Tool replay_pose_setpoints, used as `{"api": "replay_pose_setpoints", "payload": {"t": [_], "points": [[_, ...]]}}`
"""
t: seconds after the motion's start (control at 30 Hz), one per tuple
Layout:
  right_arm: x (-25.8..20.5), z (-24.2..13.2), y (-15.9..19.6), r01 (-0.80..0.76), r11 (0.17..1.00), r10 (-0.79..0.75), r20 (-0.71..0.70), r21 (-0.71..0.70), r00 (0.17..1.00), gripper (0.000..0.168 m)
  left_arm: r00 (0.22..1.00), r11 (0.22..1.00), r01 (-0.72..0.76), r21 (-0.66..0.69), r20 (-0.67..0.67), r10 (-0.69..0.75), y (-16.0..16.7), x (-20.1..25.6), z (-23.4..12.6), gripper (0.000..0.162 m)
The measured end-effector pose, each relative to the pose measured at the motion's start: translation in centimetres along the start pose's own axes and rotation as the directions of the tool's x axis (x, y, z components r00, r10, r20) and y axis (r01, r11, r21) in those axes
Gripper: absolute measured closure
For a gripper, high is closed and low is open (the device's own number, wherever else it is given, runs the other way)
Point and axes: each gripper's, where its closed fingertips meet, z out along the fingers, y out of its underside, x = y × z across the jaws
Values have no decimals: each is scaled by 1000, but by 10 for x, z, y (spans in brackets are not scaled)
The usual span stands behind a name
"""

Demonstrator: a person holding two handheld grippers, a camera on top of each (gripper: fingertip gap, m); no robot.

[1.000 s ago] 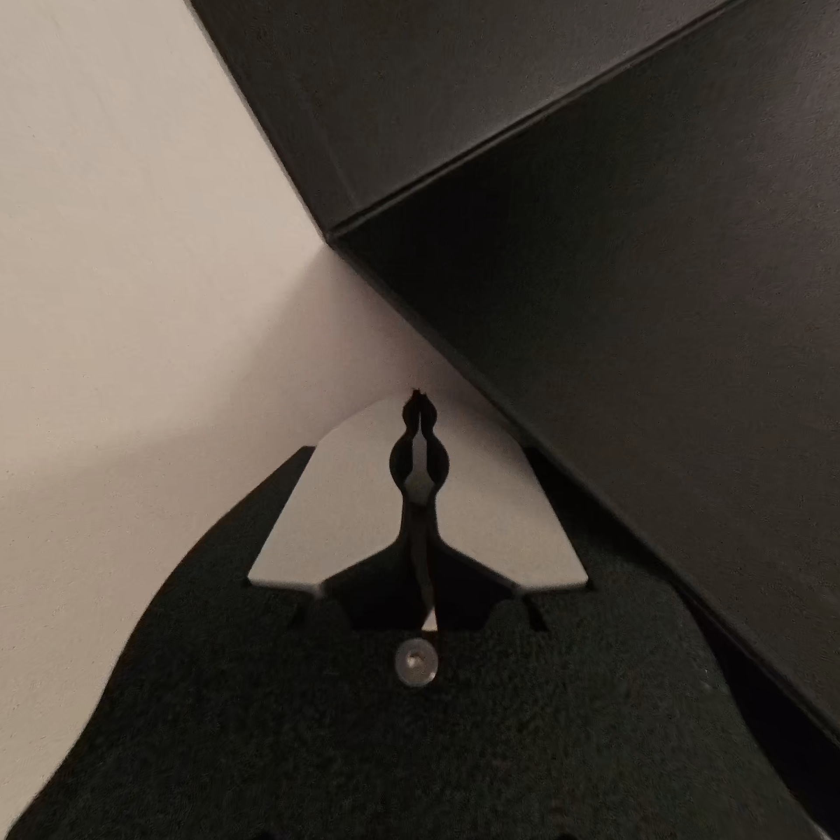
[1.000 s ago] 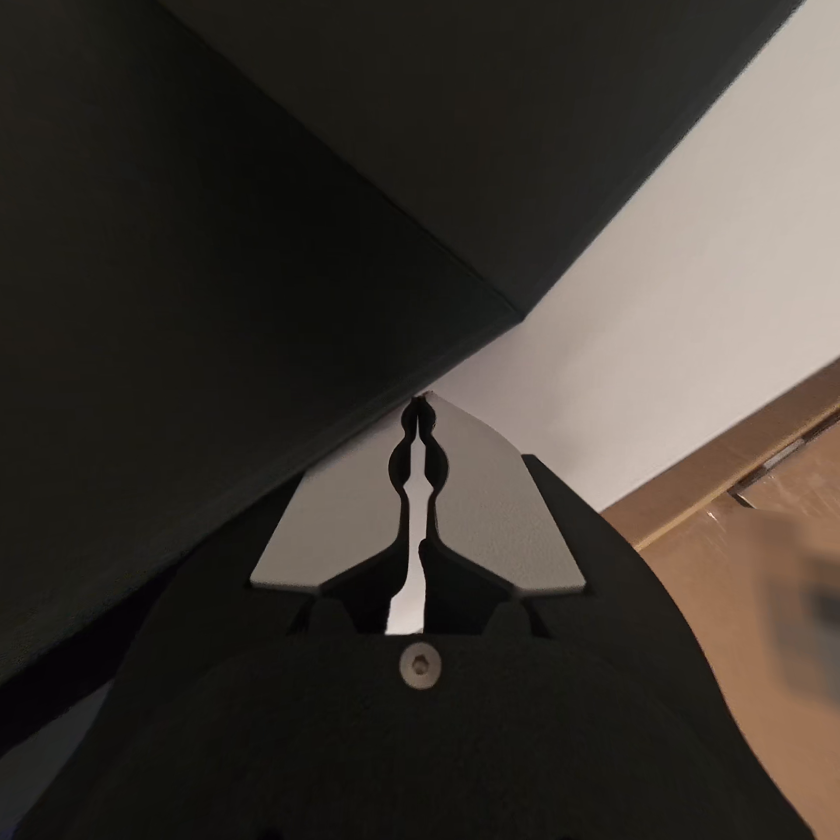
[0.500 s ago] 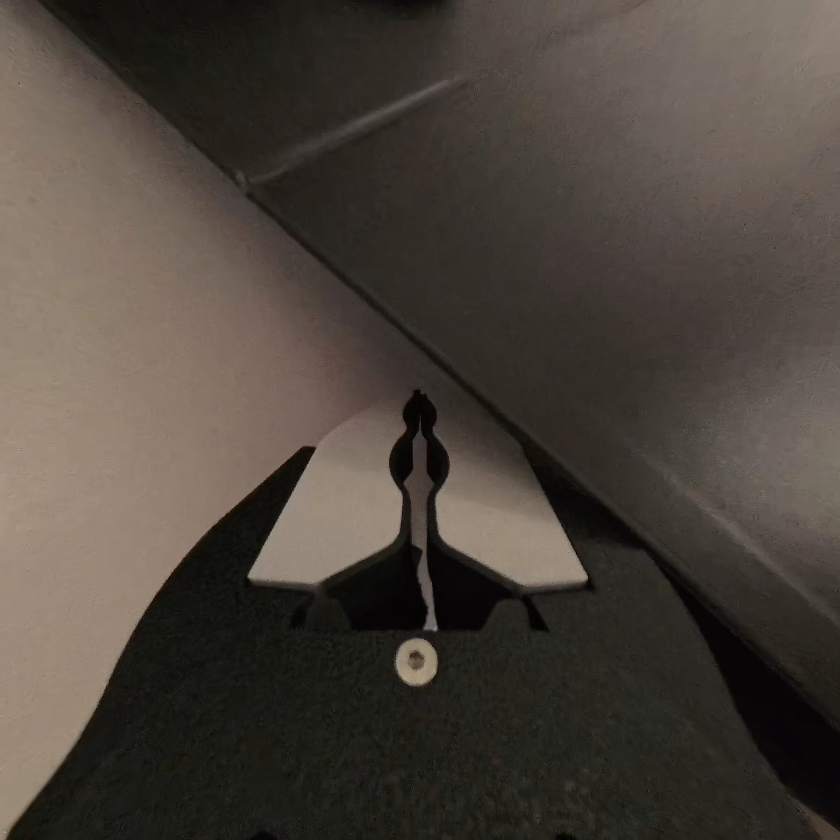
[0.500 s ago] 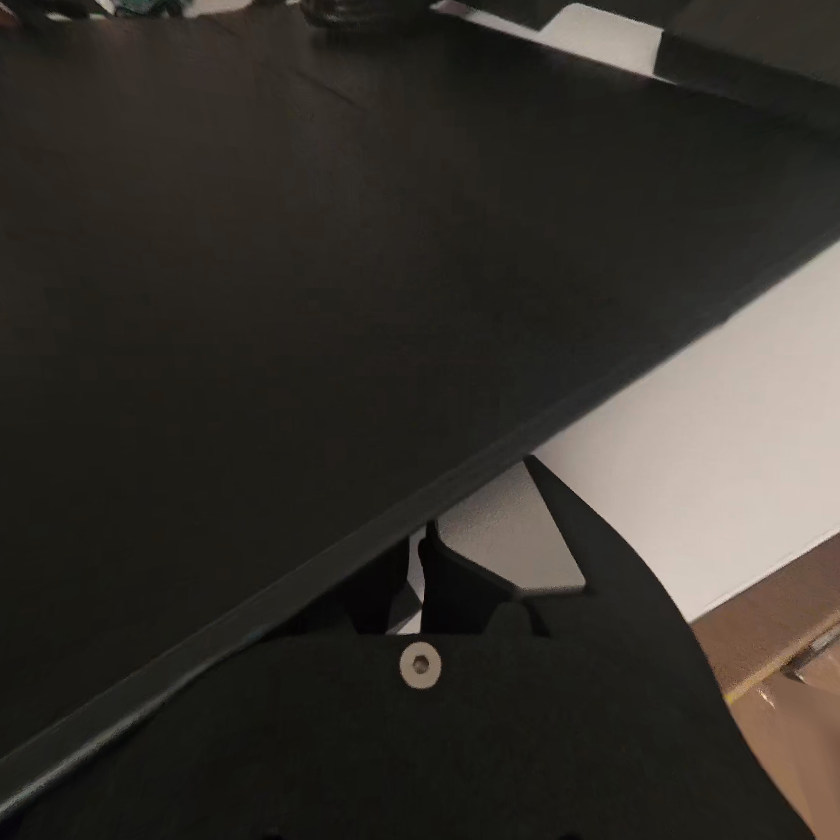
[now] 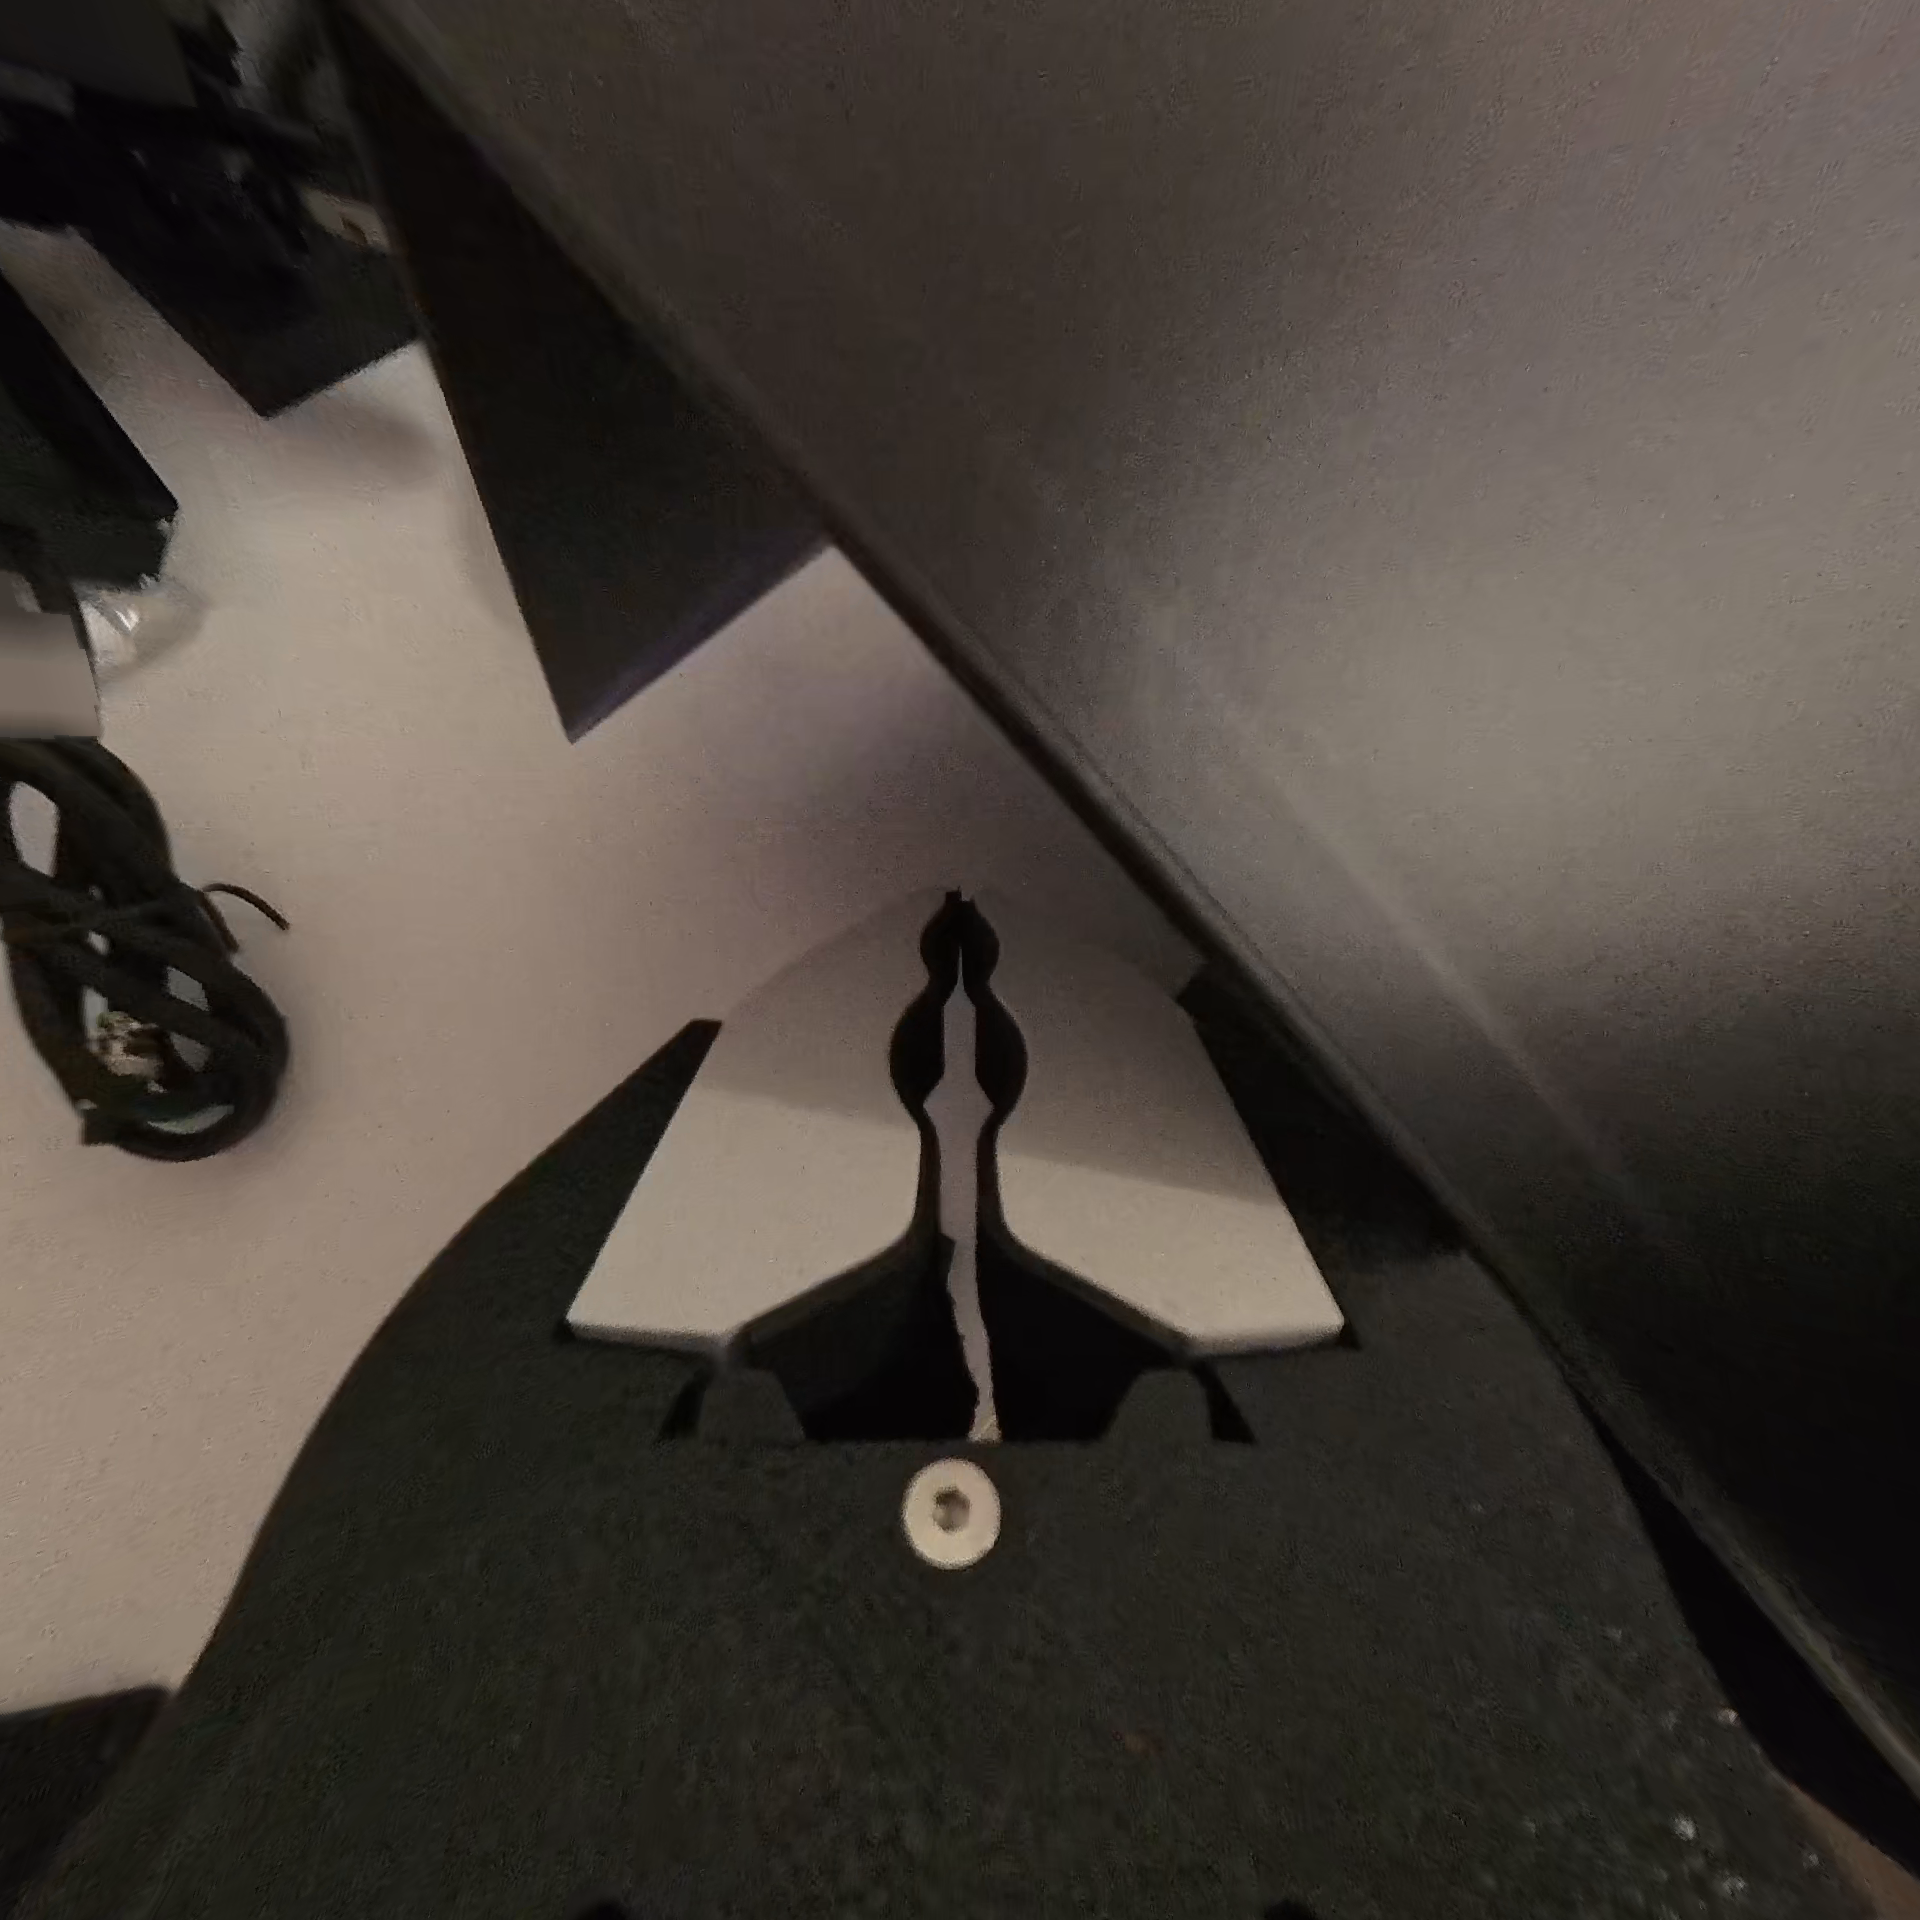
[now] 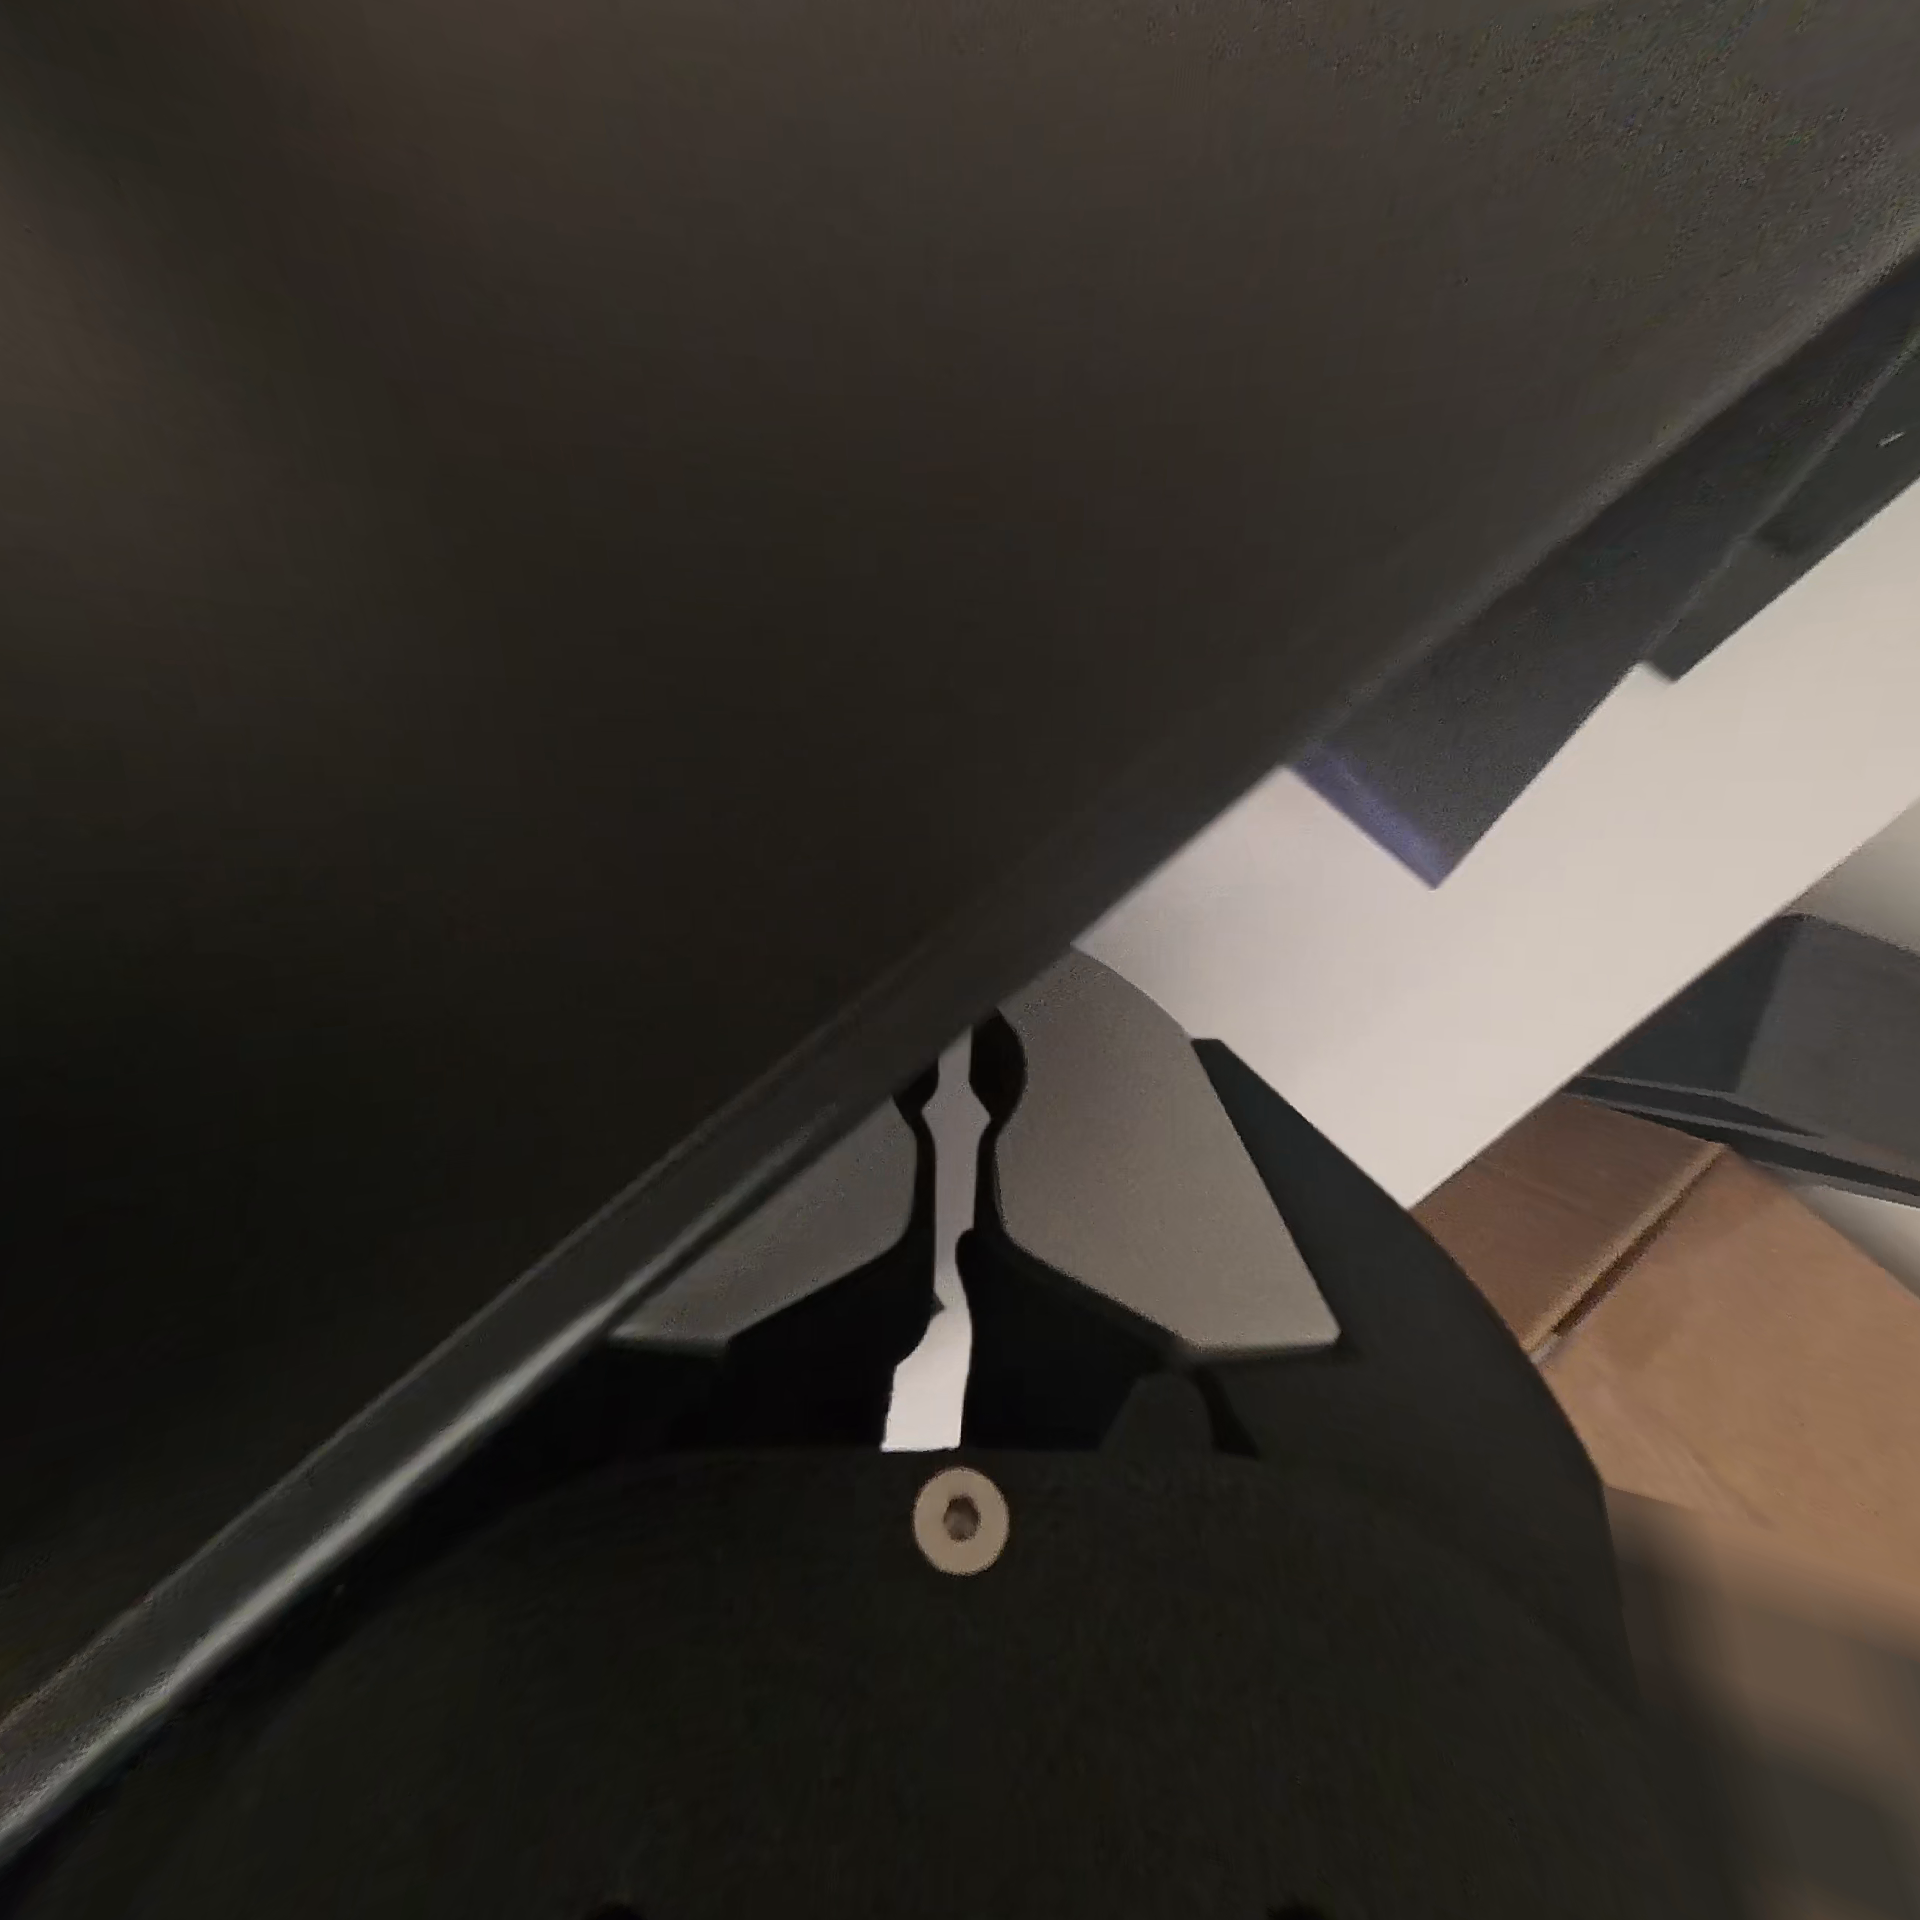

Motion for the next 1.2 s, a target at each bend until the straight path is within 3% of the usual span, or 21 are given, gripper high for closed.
{"api": "replay_pose_setpoints", "payload": {"t": [0.03,0.27,0.4,0.47,0.57,0.67,0.87,0.97,1.03,1.2], "points": [[3,-8,-6,7,1000,-7,-20,6,1000,168,1000,1000,-14,14,6,14,-11,1,-6,162],[16,-74,-56,-13,992,25,-96,124,995,168,990,987,-126,95,73,119,-96,21,-63,162],[16,-106,-64,5,990,13,-132,138,991,168,986,978,-160,134,68,152,-135,46,-86,162],[13,-122,-66,-17,985,41,-135,171,990,168,988,974,-154,167,16,153,-149,63,-94,162],[6,-159,-94,-101,925,143,-87,367,986,168,985,967,-161,197,-22,169,-161,78,-104,162],[-3,-184,-105,-124,900,166,-66,418,984,168,979,958,-162,238,-79,186,-164,83,-113,162],[-26,-180,-92,-73,955,98,-74,287,992,168,945,953,-247,174,-174,277,-150,99,-98,162],[-43,-165,-68,-8,993,20,-105,121,994,168,923,943,-333,2,-204,326,-102,100,-79,162],[-56,-156,-45,-23,999,28,-95,46,995,168,937,965,-260,-19,-246,248,-72,97,-69,162],[-81,-145,-12,-124,992,126,-70,38,990,168,961,996,-85,3,-266,83,-30,95,-64,162]]}}
